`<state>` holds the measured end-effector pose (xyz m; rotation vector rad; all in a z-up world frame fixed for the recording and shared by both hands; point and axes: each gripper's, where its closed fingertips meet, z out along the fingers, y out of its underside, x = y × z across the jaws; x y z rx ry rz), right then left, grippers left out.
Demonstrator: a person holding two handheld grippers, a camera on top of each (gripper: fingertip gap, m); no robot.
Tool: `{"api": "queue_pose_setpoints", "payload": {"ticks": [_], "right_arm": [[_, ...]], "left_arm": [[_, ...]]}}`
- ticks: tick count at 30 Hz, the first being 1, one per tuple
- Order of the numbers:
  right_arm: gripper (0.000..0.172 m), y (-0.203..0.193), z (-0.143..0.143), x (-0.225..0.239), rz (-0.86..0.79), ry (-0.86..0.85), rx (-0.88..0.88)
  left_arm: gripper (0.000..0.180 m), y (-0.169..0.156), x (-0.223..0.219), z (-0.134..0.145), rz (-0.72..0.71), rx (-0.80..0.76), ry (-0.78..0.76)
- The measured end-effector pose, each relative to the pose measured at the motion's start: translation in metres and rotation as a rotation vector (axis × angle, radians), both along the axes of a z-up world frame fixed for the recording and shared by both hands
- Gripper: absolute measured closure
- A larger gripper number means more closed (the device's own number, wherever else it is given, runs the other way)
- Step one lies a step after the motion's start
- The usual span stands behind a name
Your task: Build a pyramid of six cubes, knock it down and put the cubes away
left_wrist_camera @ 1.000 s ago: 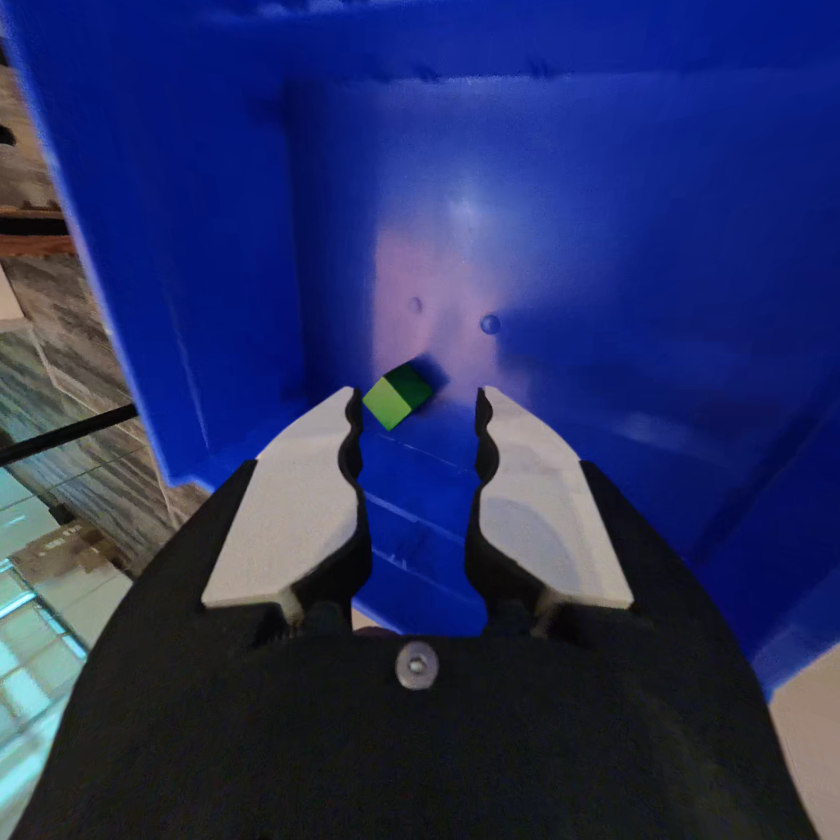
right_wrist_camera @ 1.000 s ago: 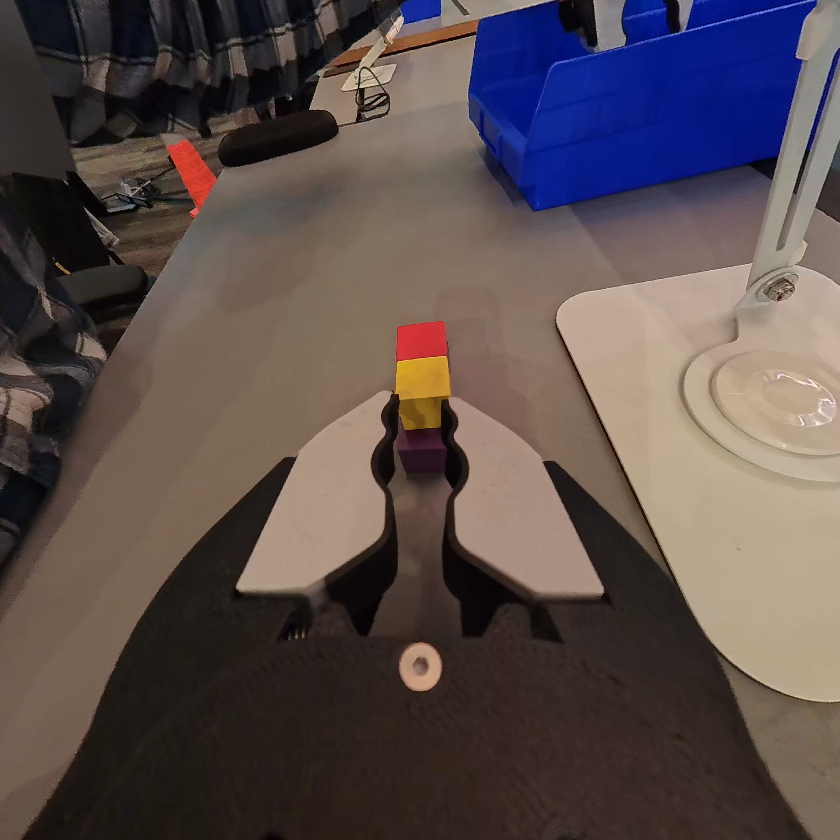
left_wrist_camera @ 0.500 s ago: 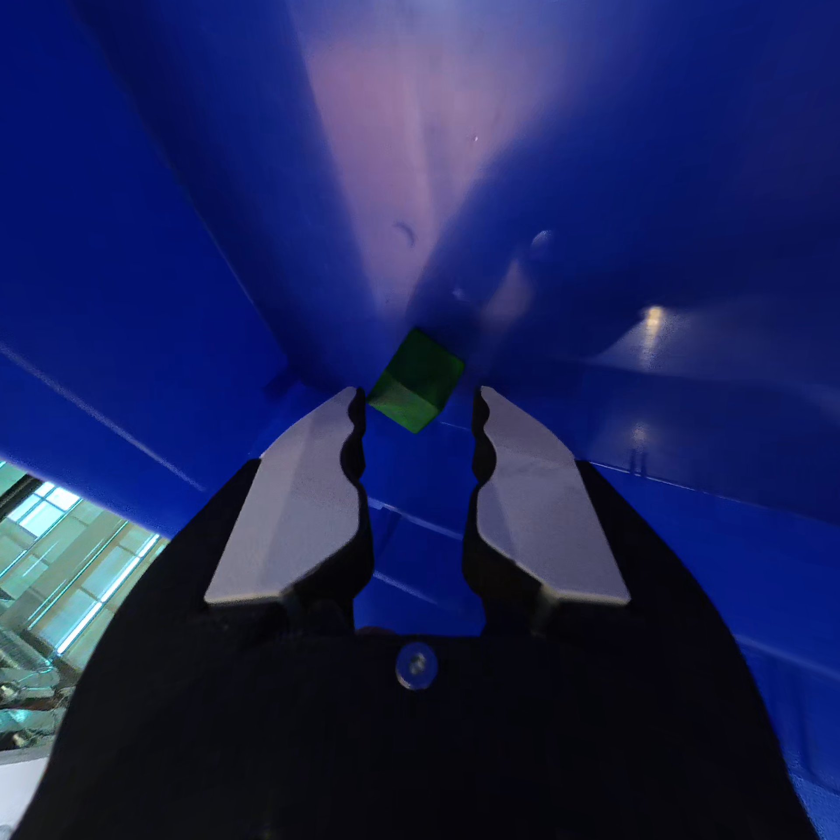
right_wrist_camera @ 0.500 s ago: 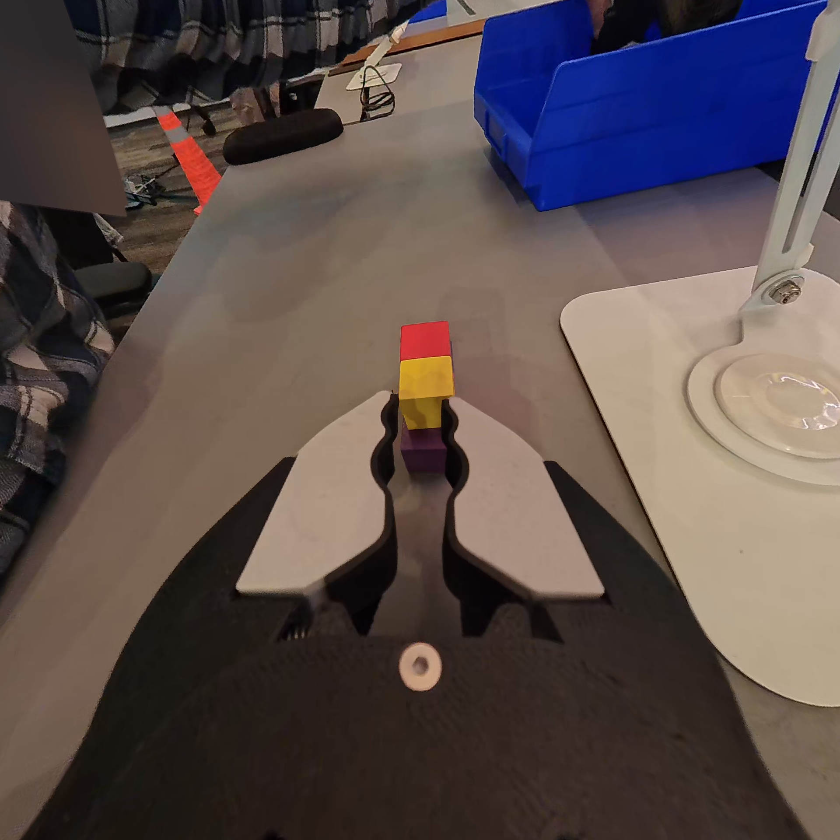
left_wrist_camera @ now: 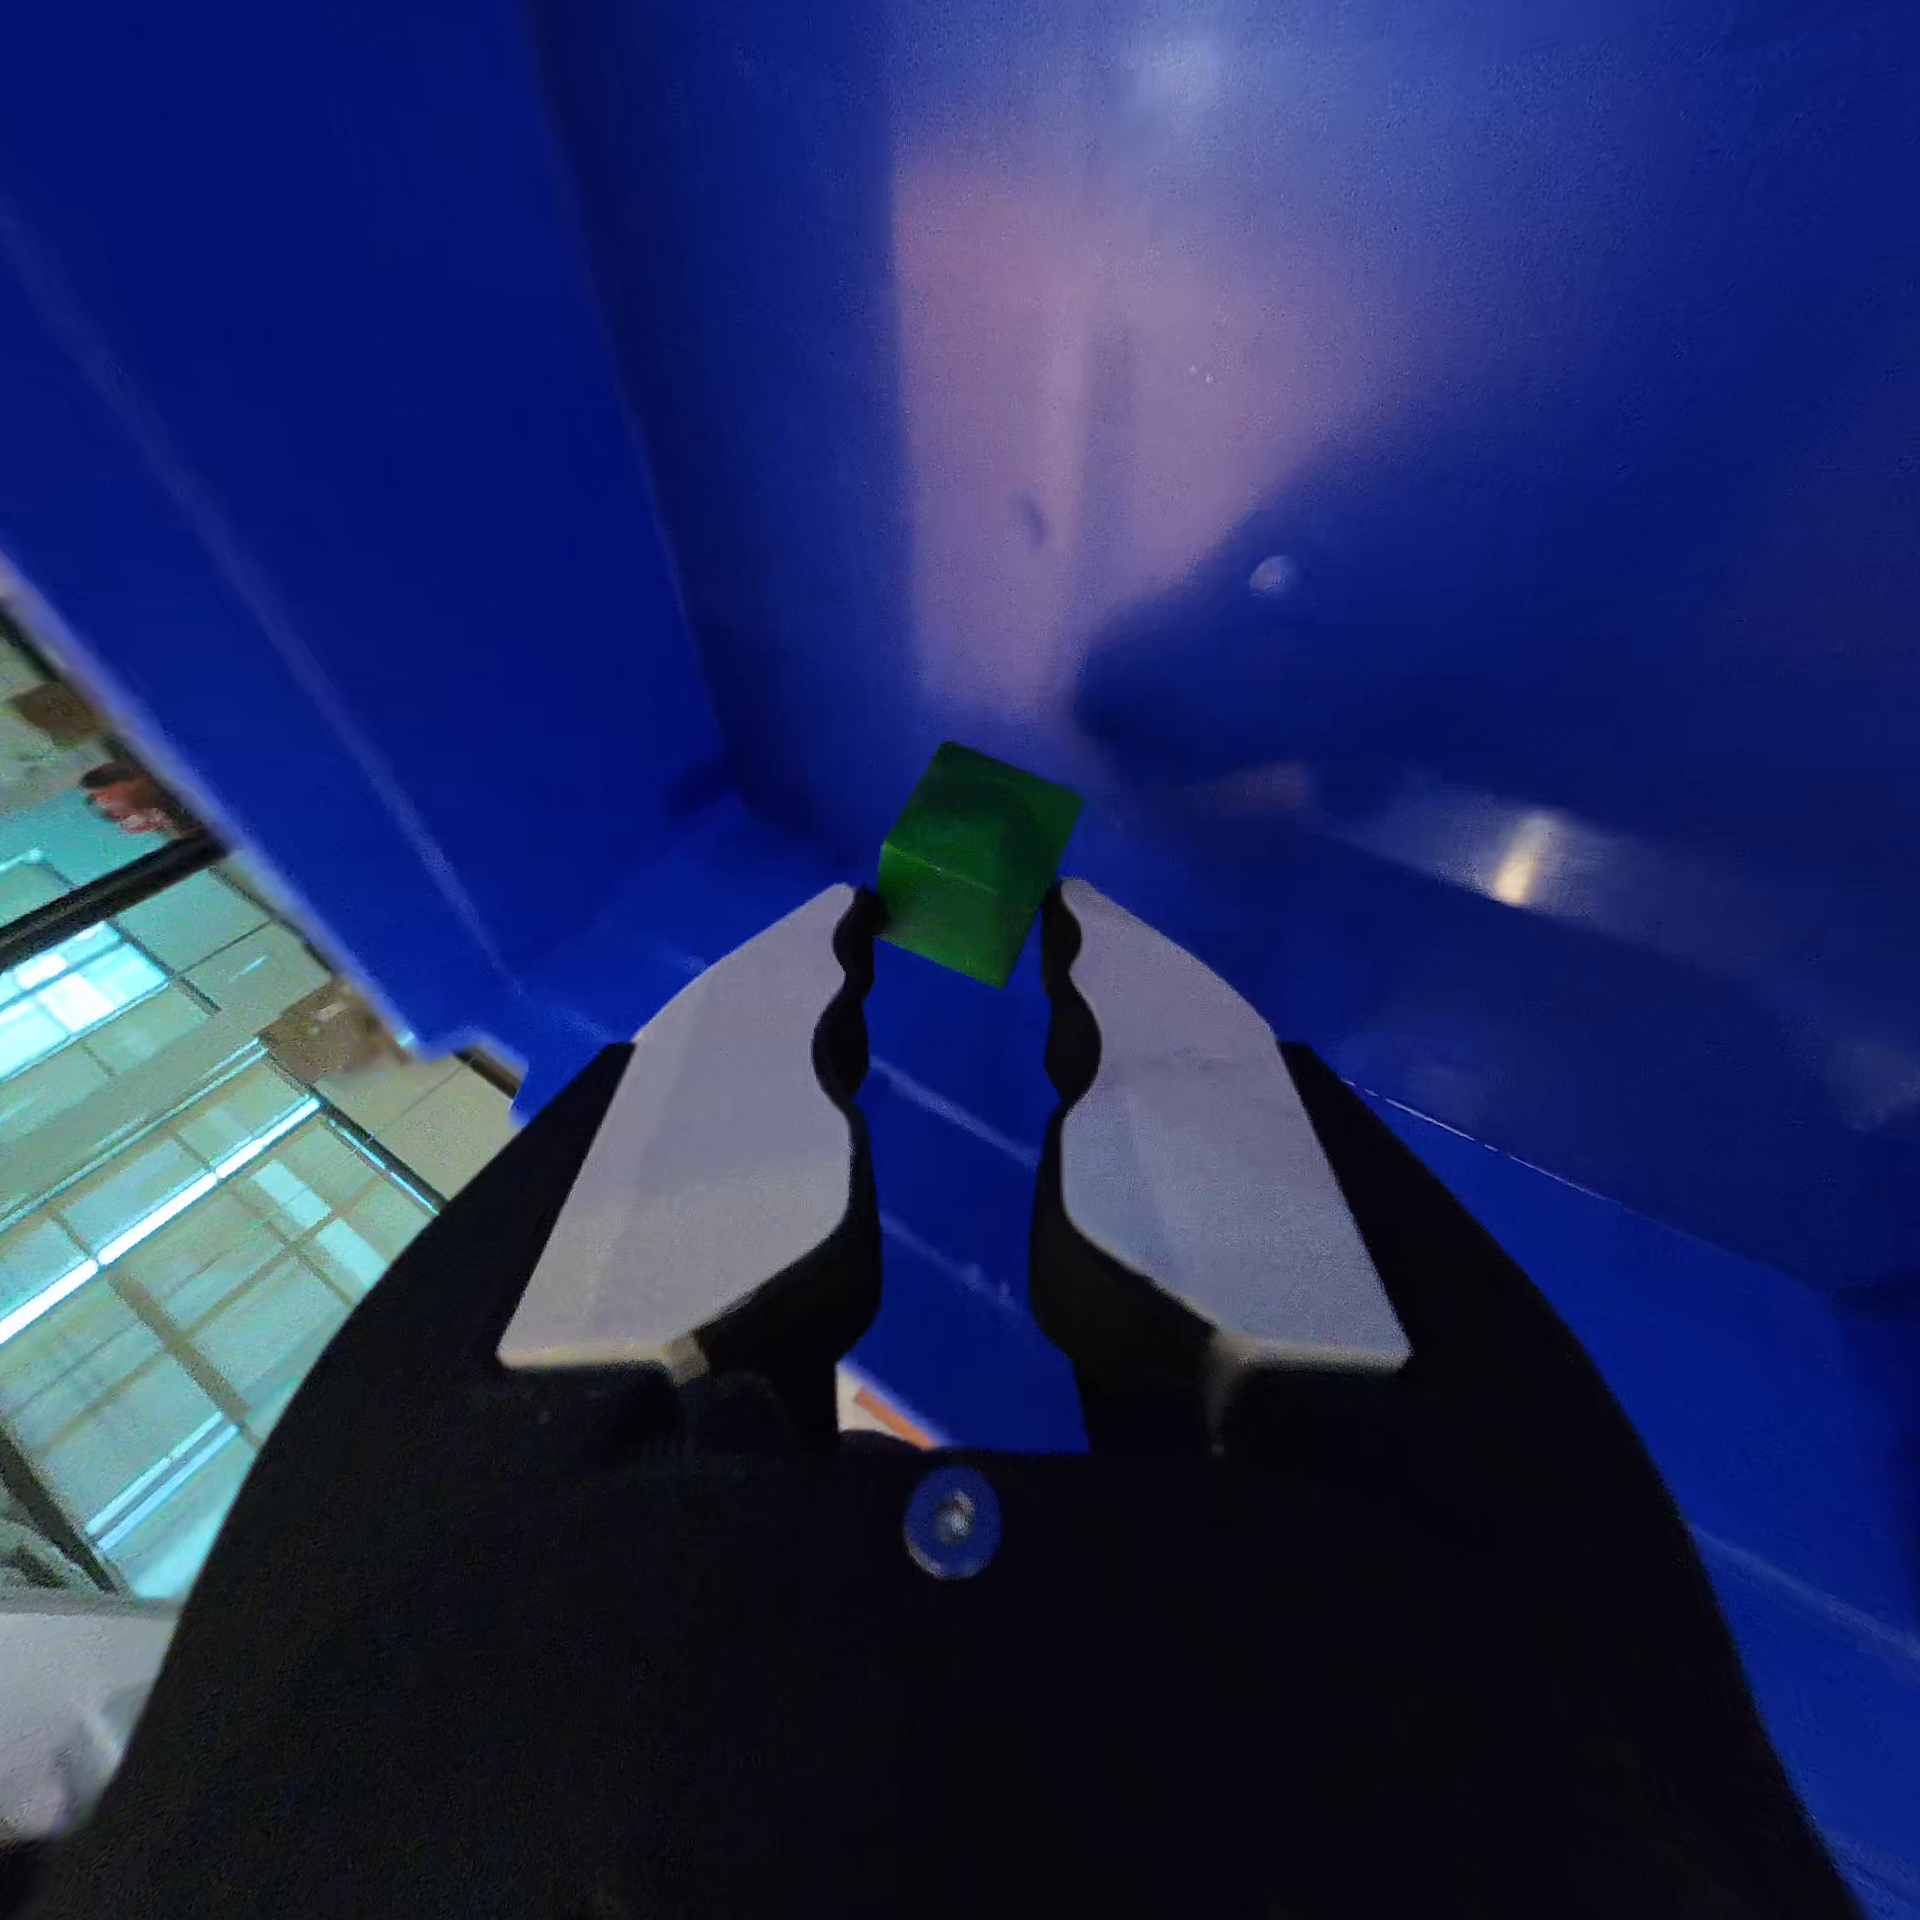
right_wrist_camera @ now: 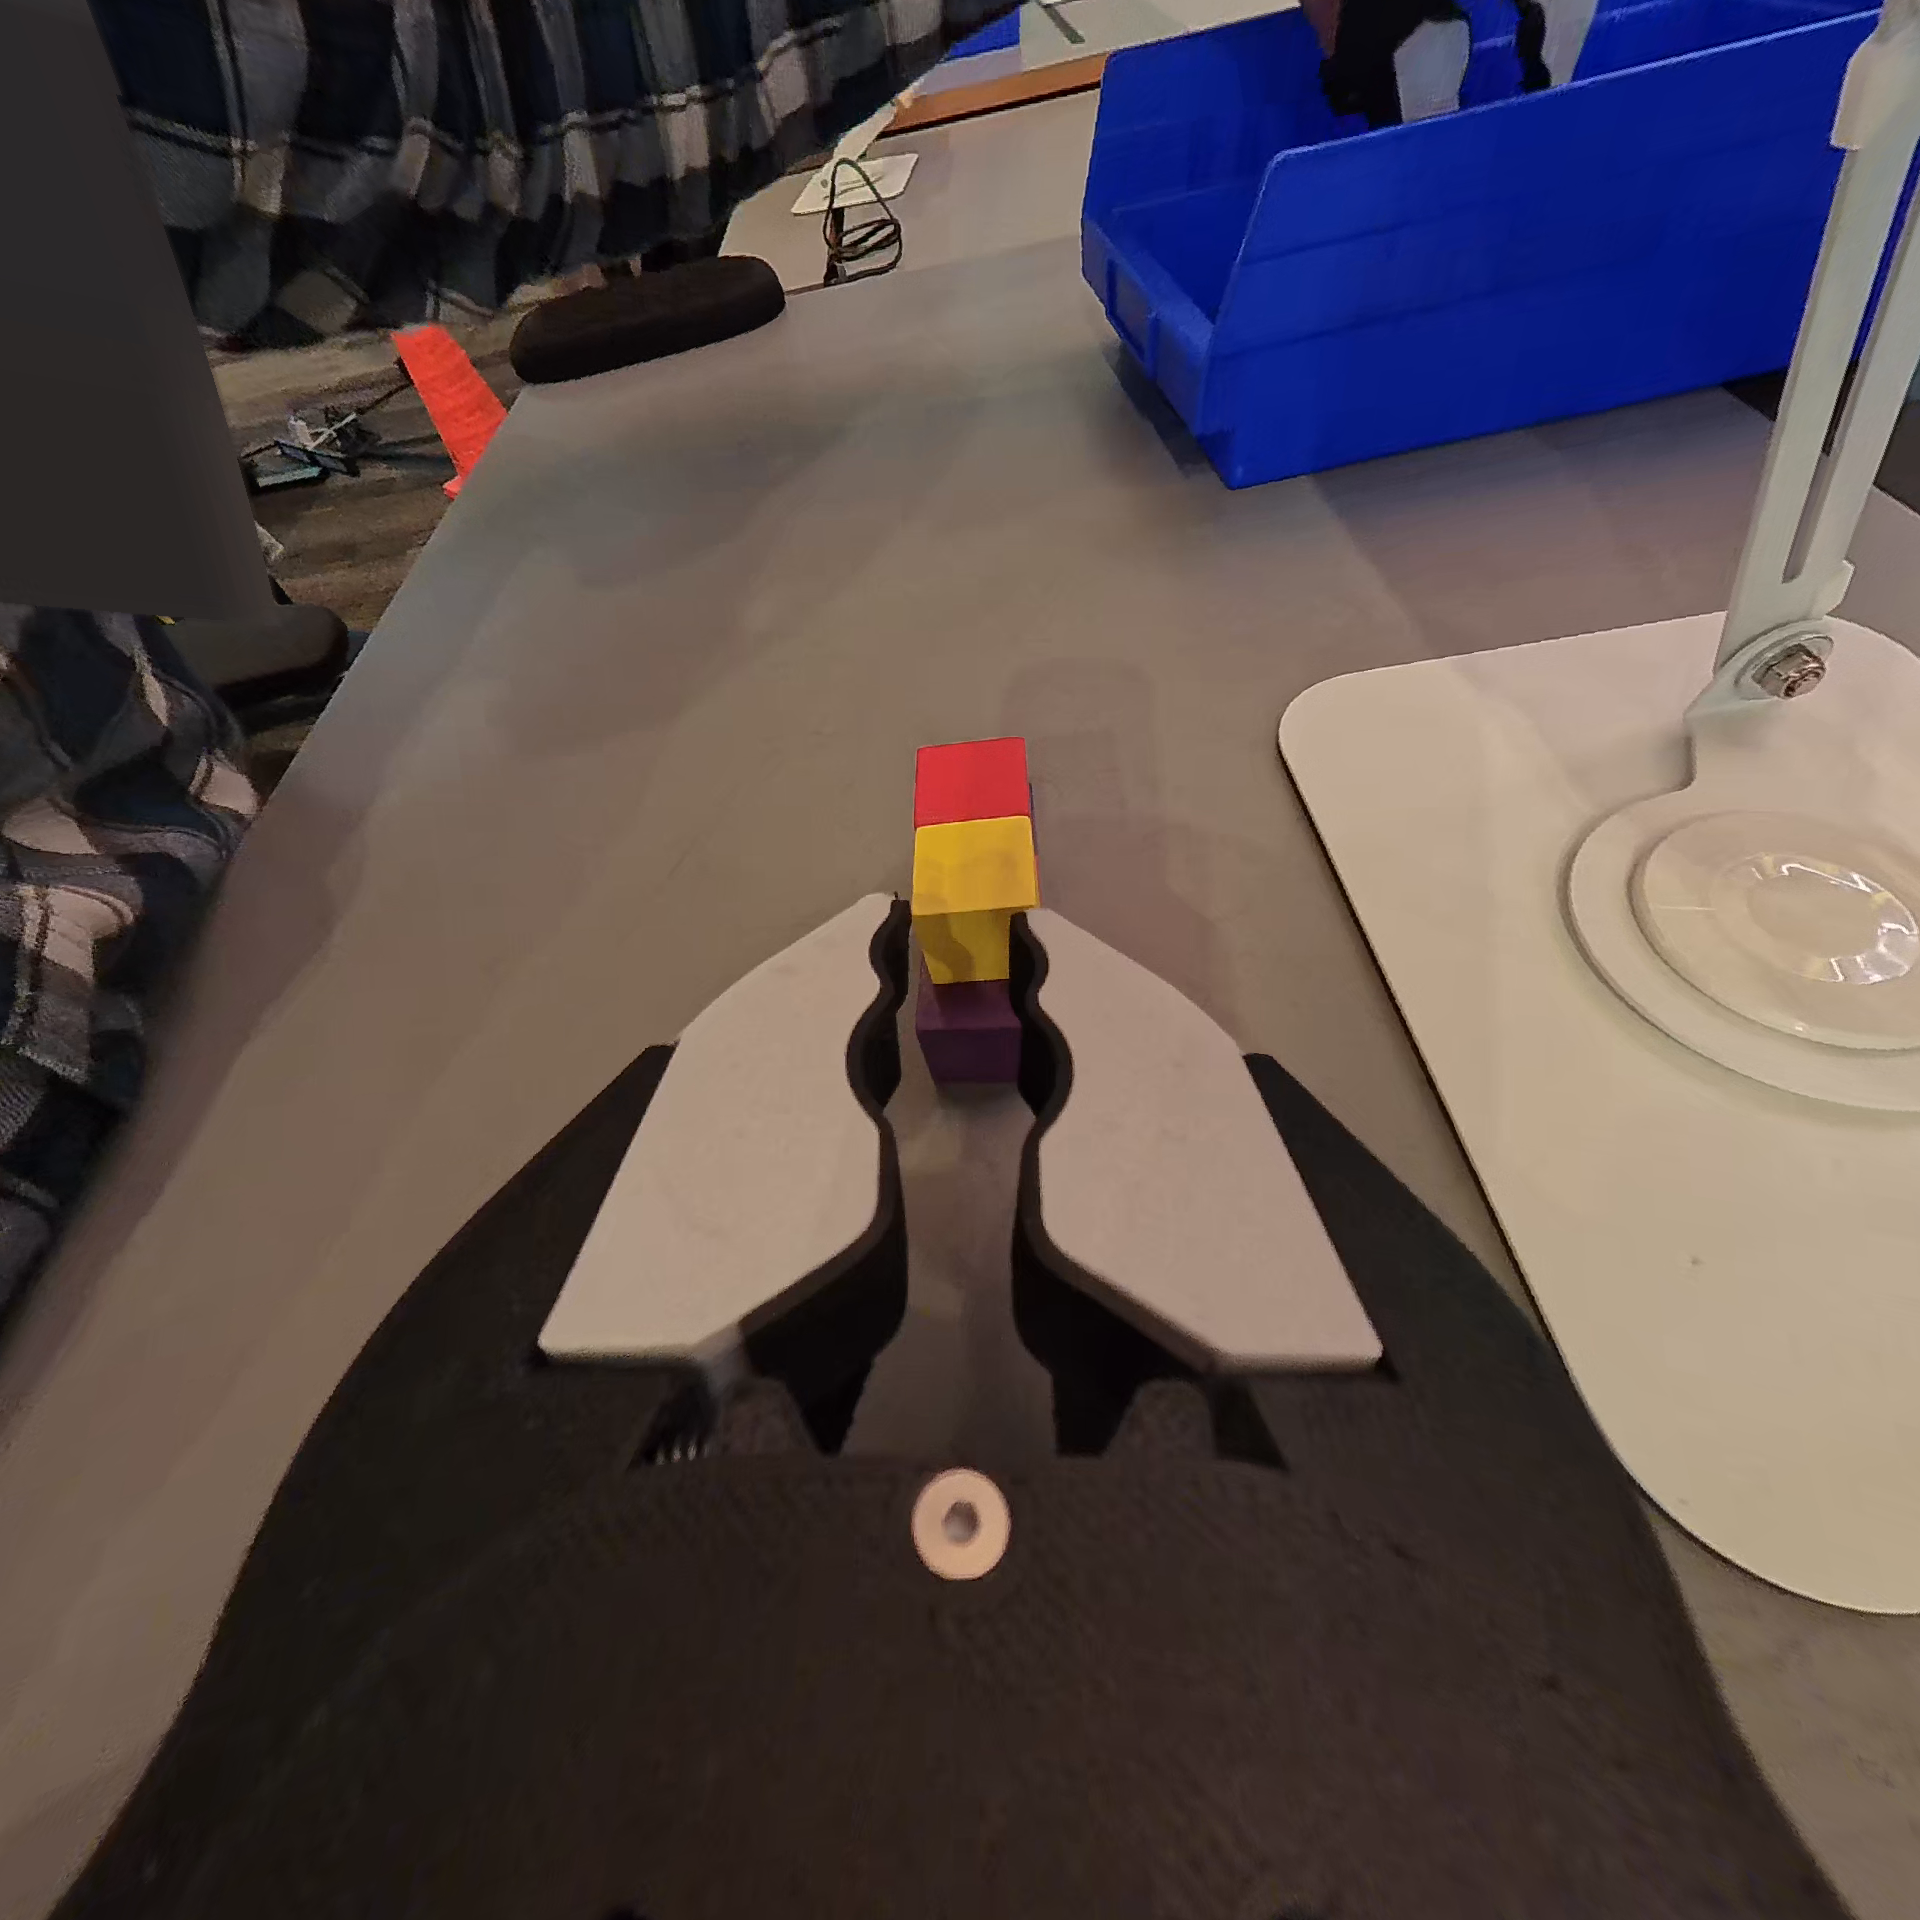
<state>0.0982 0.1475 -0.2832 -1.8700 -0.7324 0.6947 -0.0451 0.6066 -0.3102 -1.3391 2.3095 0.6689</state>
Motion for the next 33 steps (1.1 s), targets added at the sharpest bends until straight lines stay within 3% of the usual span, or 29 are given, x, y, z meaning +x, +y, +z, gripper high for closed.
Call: {"api": "queue_pose_setpoints", "payload": {"ticks": [7, 11, 14, 20, 23, 33], "right_arm": [[0.153, 0.001, 0.003, 0.003, -0.021, 0.012, 0.017], [0.153, 0.001, 0.010, 0.004, -0.038, 0.027, 0.061], [0.152, 0.002, 0.020, 0.004, -0.067, 0.019, 0.114], [0.148, 0.000, 0.044, -0.010, -0.096, -0.009, 0.232], [0.146, -0.003, 0.046, -0.025, -0.071, -0.021, 0.246], [0.136, -0.006, 0.053, -0.036, -0.048, 0.031, 0.279]], "left_arm": [[0.150, -0.078, -0.018, 0.067, 0.081, -0.016, -0.461], [0.151, -0.163, -0.020, 0.091, 0.058, -0.129, -0.735], [0.151, -0.242, -0.004, 0.091, 0.005, -0.288, -0.869], [0.151, -0.367, 0.052, 0.077, -0.130, -0.603, -0.996], [0.151, -0.407, 0.078, 0.071, -0.186, -0.730, -1.027], [0.151, -0.464, 0.111, 0.064, -0.277, -0.882, -0.991]]}}
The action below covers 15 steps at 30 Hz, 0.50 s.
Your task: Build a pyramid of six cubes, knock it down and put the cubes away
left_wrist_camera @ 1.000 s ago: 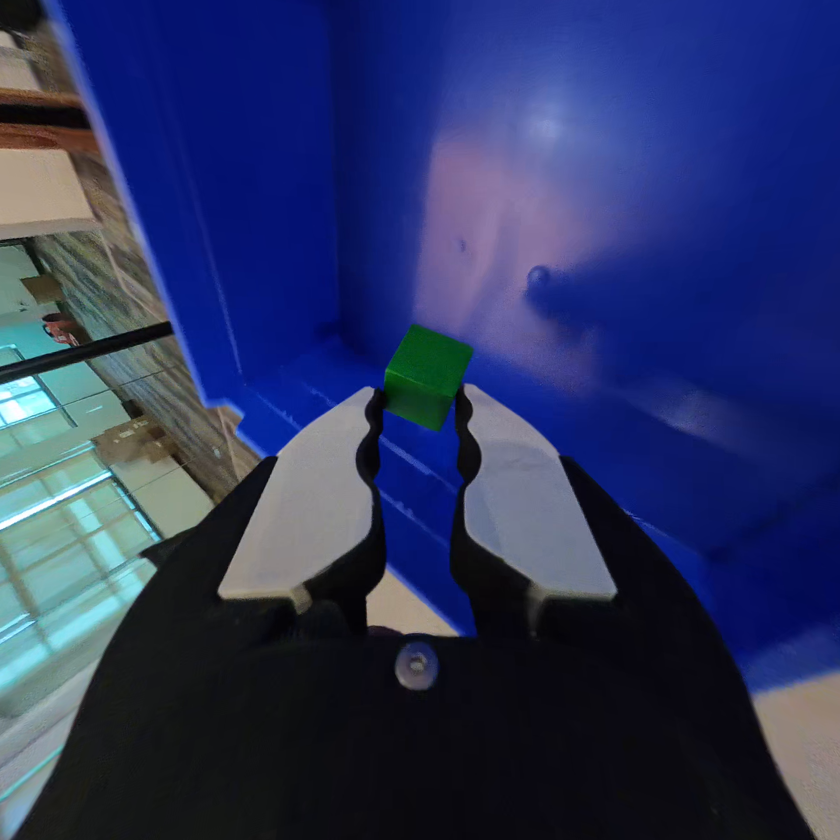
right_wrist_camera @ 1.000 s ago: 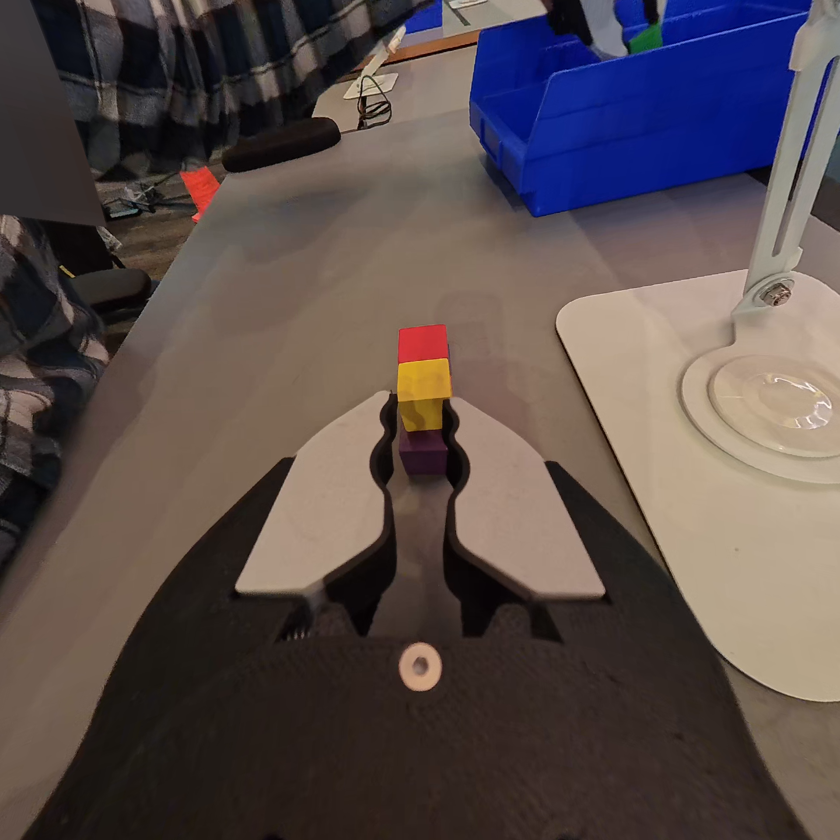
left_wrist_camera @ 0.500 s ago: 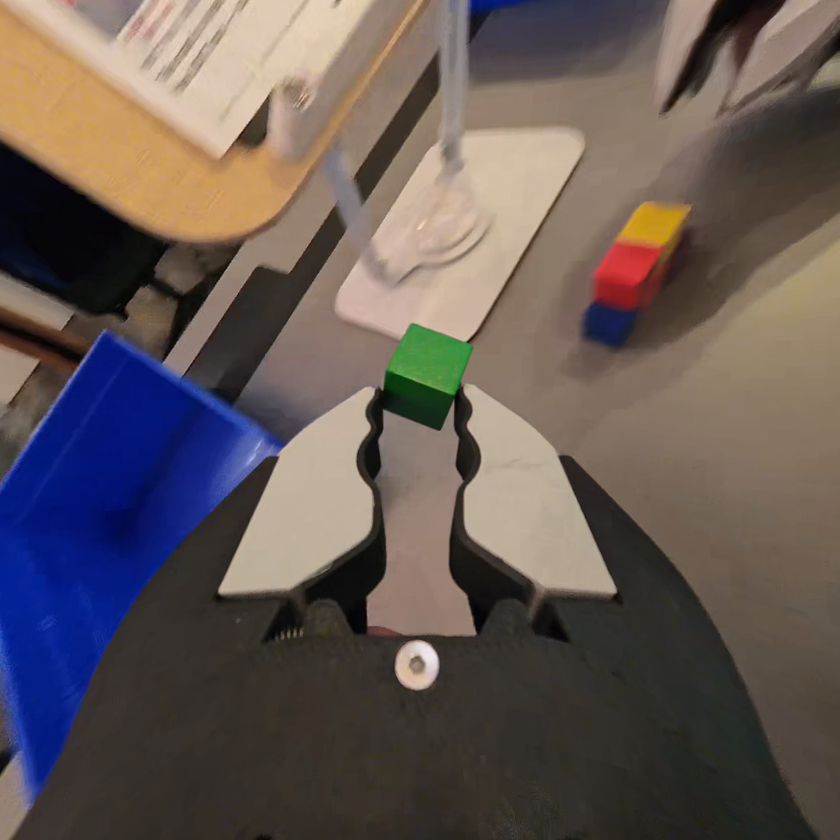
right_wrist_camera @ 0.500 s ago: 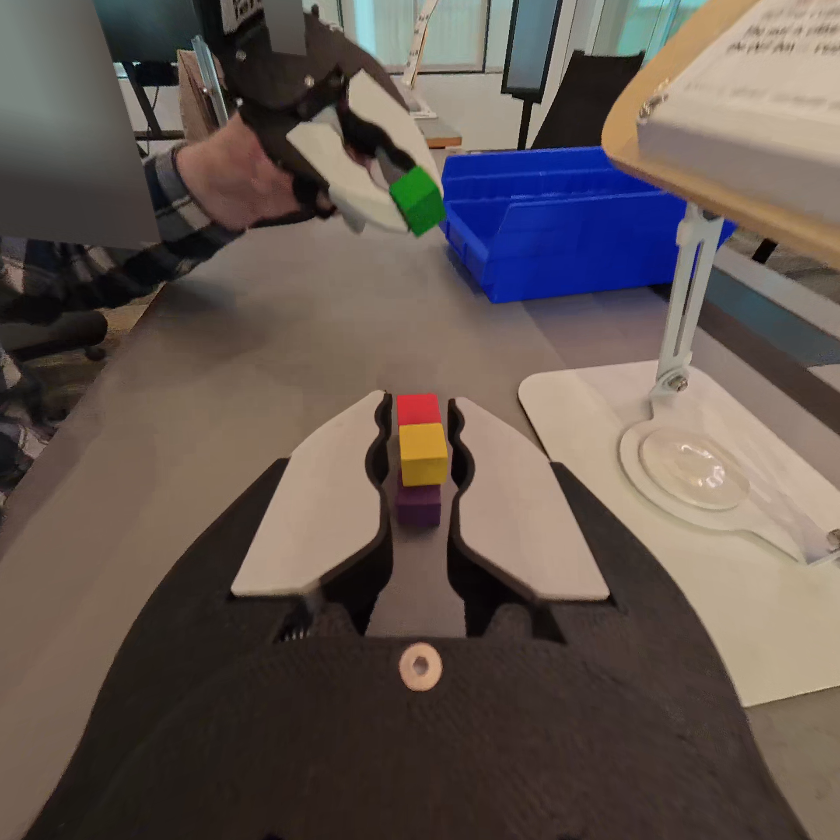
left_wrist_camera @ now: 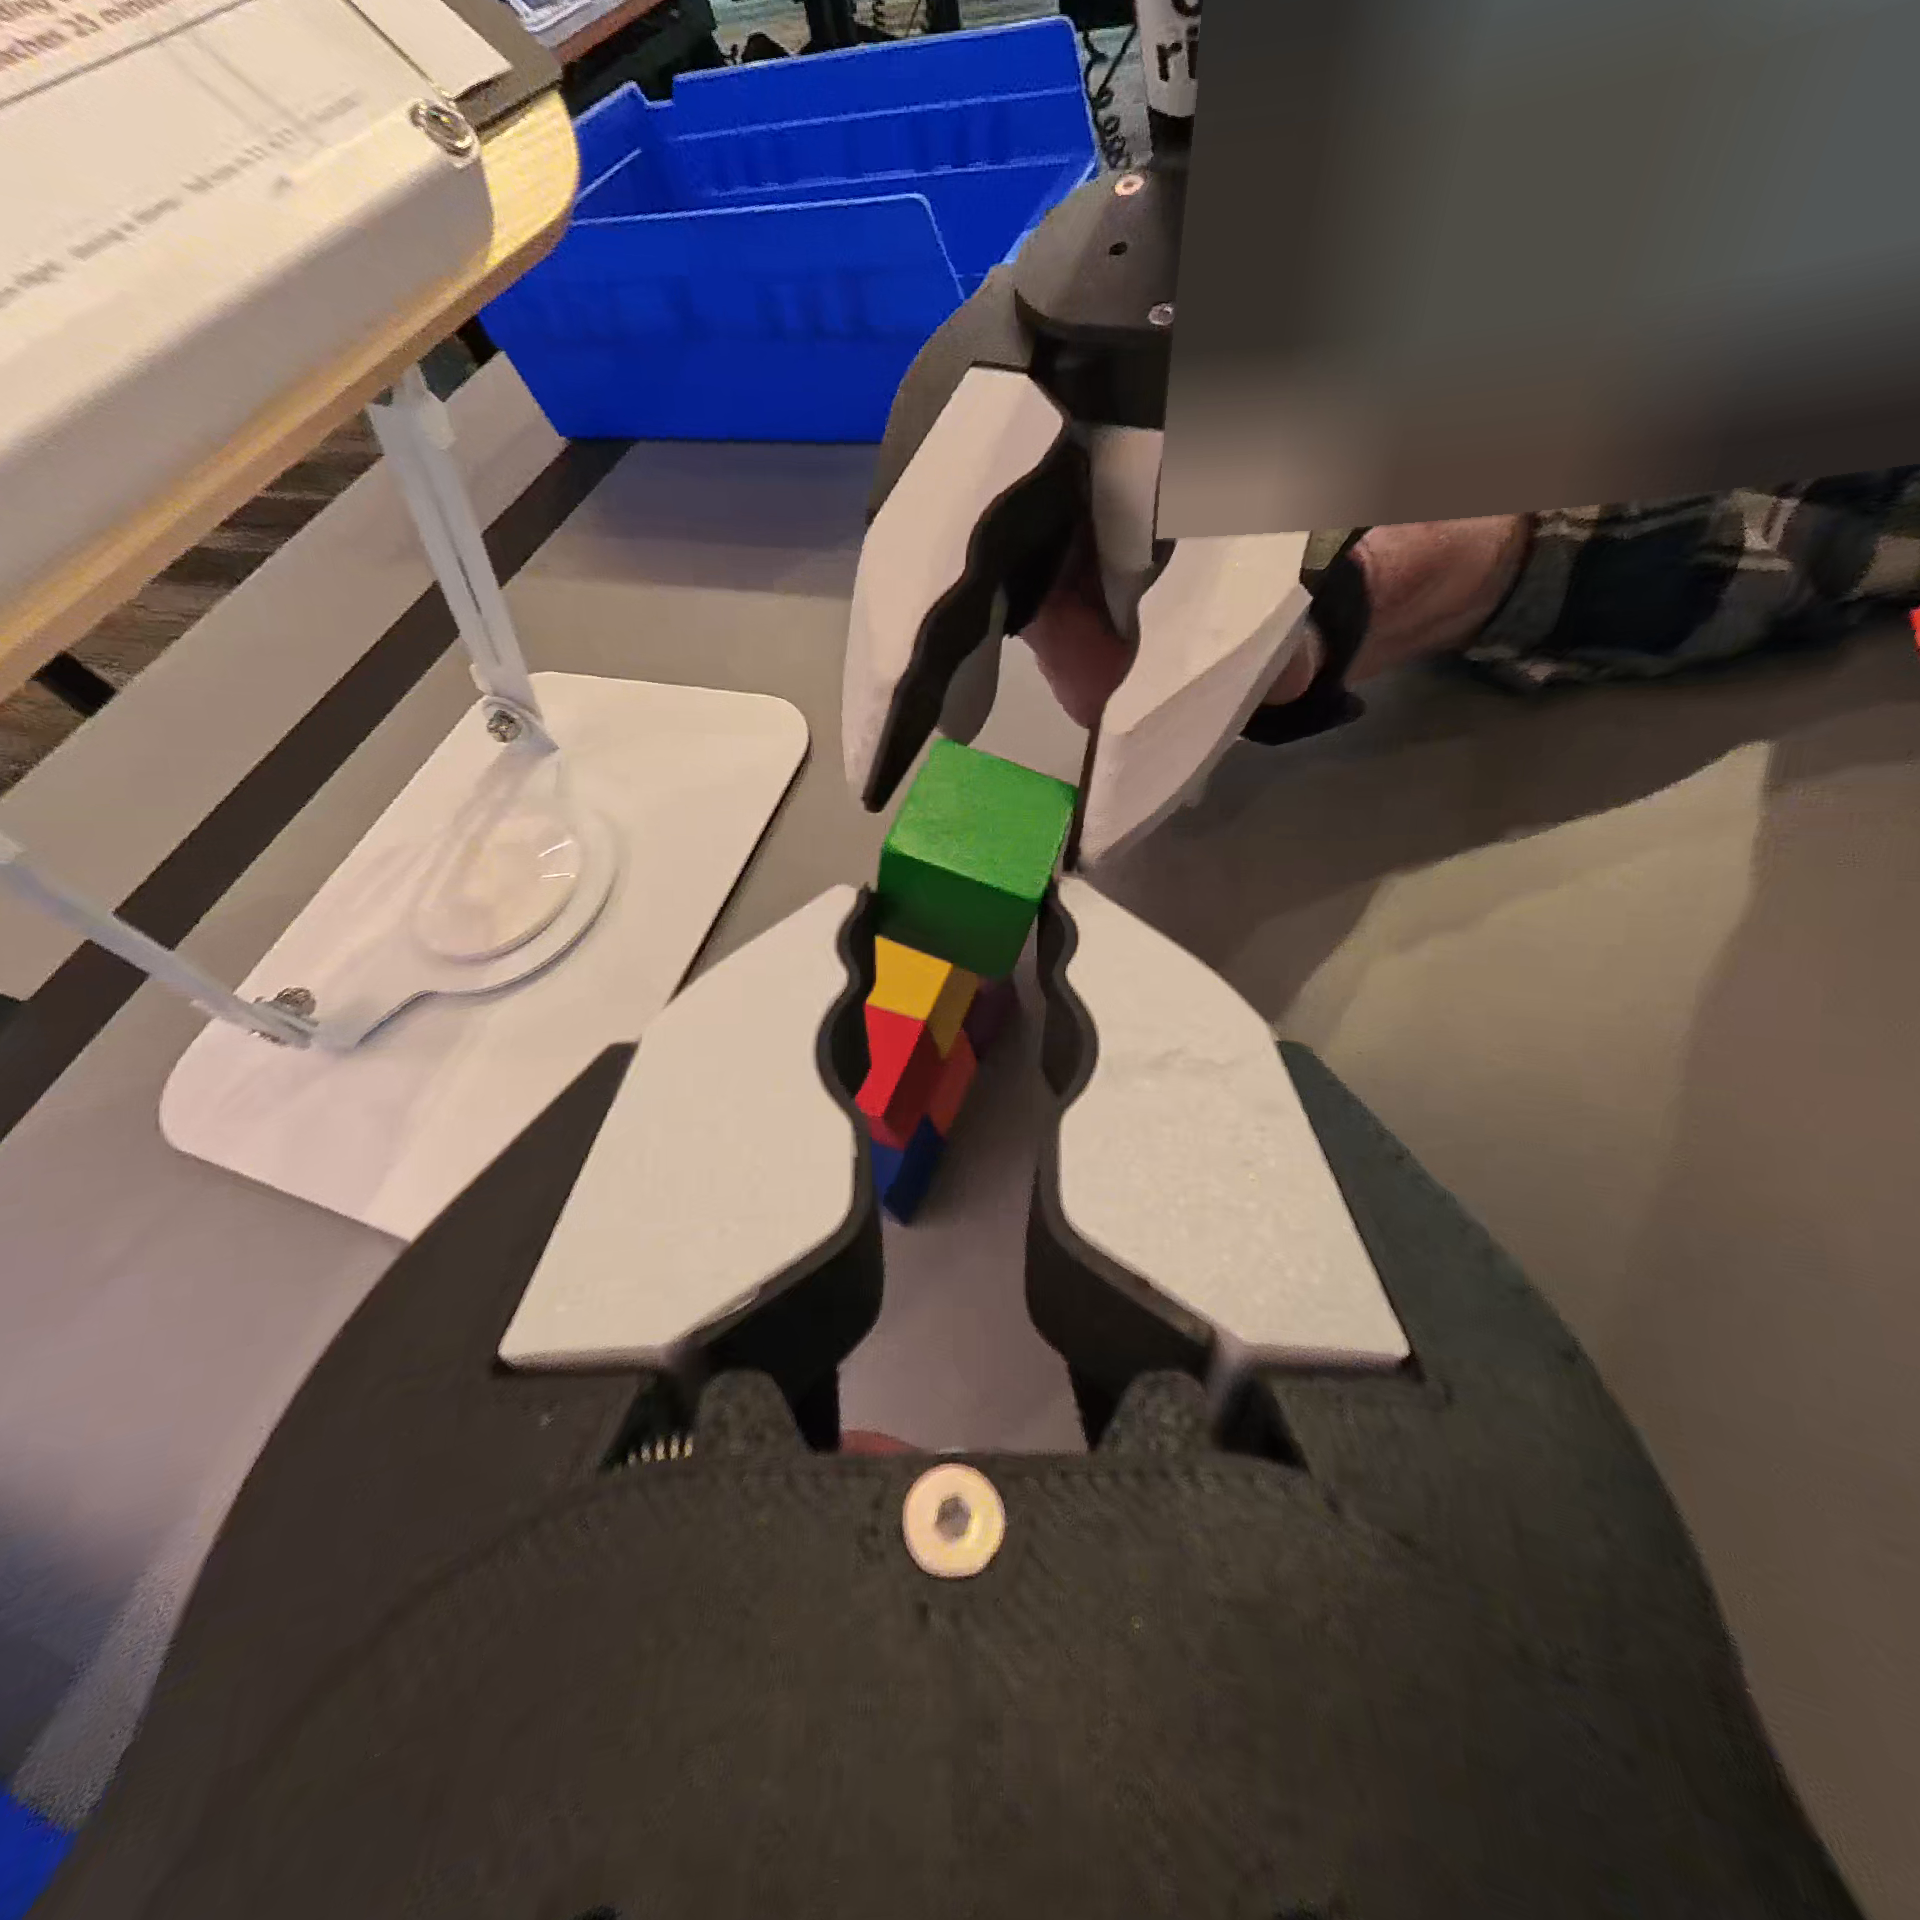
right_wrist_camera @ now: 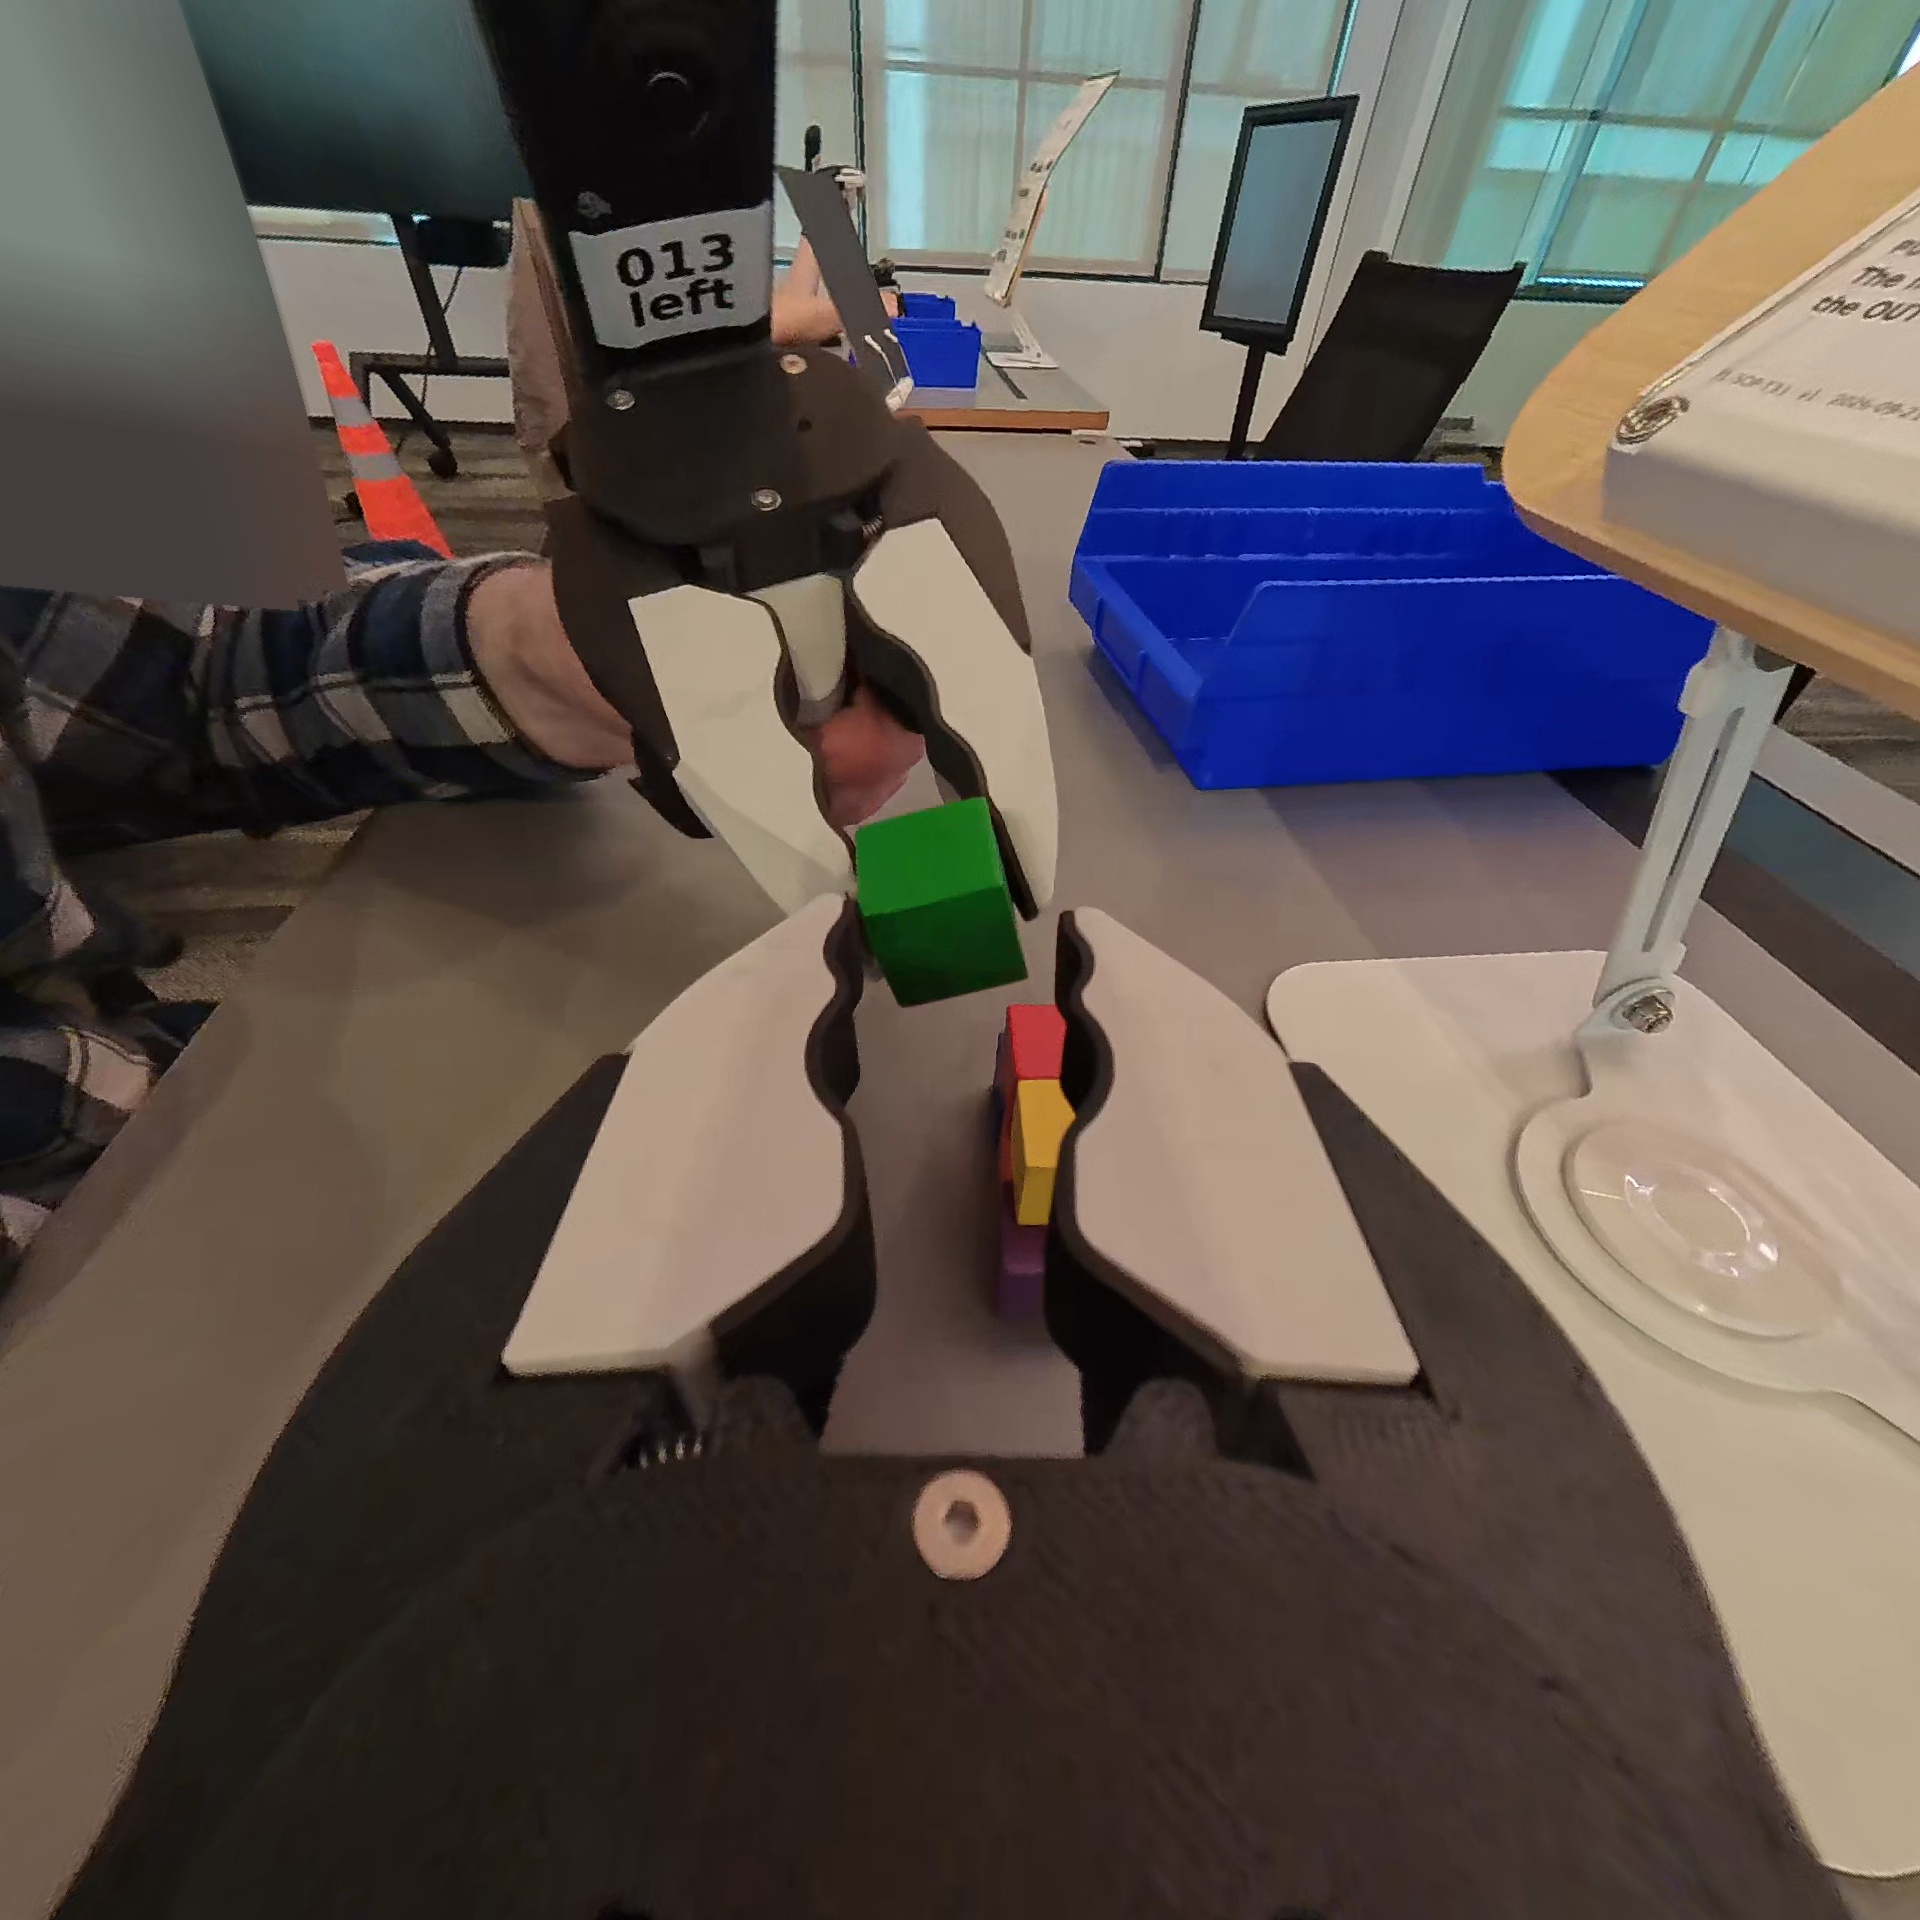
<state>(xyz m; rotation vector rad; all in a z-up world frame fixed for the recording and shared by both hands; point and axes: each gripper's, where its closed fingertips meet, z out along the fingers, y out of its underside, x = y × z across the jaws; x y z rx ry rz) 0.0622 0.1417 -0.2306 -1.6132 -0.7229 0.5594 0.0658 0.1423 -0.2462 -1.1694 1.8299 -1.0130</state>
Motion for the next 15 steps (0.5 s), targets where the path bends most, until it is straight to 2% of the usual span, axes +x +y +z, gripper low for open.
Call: {"api": "queue_pose_setpoints", "payload": {"ticks": [3, 8, 15], "right_arm": [[0.144, -0.003, -0.001, -0.002, 0.018, -0.024, 0.007], [0.144, -0.003, -0.004, -0.004, 0.025, -0.049, 0.008], [0.144, 0.004, -0.009, 0.001, 0.021, 0.001, -0.042]], "left_arm": [[0.152, -0.002, 0.001, -0.002, -0.015, -0.033, 0.014], [0.152, -0.003, -0.001, -0.006, -0.032, -0.044, 0.036], [0.152, 0.005, 0.002, -0.012, -0.029, -0.072, 0.051]]}}
